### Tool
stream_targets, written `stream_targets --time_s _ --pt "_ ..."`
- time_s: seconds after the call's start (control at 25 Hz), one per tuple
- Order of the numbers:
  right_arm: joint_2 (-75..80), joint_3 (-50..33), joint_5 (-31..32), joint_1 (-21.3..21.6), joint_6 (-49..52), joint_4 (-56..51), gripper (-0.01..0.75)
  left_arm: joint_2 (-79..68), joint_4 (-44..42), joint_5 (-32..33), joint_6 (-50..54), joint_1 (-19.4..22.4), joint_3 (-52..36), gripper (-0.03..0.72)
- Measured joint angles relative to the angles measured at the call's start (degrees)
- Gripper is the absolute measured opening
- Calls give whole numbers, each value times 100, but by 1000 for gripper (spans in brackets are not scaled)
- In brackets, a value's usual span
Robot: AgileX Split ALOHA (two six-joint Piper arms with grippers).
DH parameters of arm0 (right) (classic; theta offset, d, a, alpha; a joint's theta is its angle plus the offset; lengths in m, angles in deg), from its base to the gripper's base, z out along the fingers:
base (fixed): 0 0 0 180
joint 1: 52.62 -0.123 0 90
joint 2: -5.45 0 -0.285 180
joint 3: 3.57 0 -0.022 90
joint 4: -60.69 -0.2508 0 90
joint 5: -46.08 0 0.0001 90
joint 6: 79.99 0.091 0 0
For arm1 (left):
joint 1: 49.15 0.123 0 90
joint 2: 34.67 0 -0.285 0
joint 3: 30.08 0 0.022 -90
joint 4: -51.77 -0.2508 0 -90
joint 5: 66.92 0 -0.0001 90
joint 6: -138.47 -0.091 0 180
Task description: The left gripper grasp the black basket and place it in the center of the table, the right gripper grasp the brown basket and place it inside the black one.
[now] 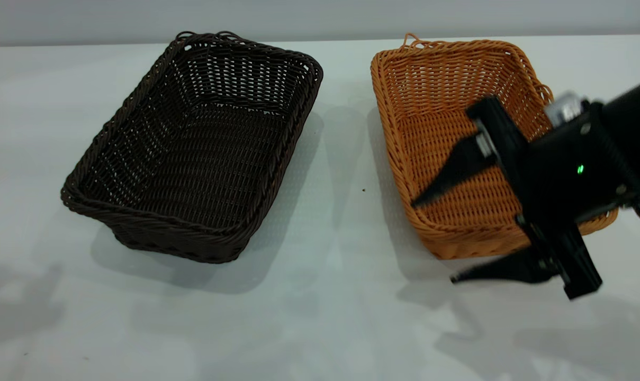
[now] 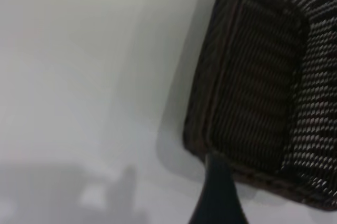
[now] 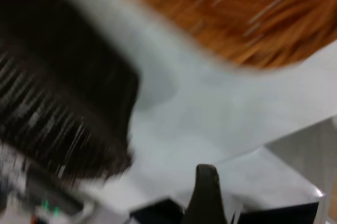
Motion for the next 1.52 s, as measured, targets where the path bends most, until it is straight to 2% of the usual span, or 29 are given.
stream_targets --time_s 0.16,0.36,0.64,0.88,1.28,1.52 --pt "267 160 -558 0 198 -23 518 -5 787 -12 -675 4 0 492" --pt "314 432 -740 0 315 -36 493 -30 1444 -6 -1301 4 0 492" --pt "570 558 -1388 0 615 -67 486 -627 1549 231 -1869 4 534 492" --pt "714 638 -1498 0 630 -80 486 -1976 1107 411 -1873 -88 1595 492" --pt "714 664 -1625 0 630 -87 486 -3972 -551 -198 -552 -1065 2840 492" --pt "714 664 -1668 0 630 -87 486 -4705 -1213 -480 -11 -1387 3486 492"
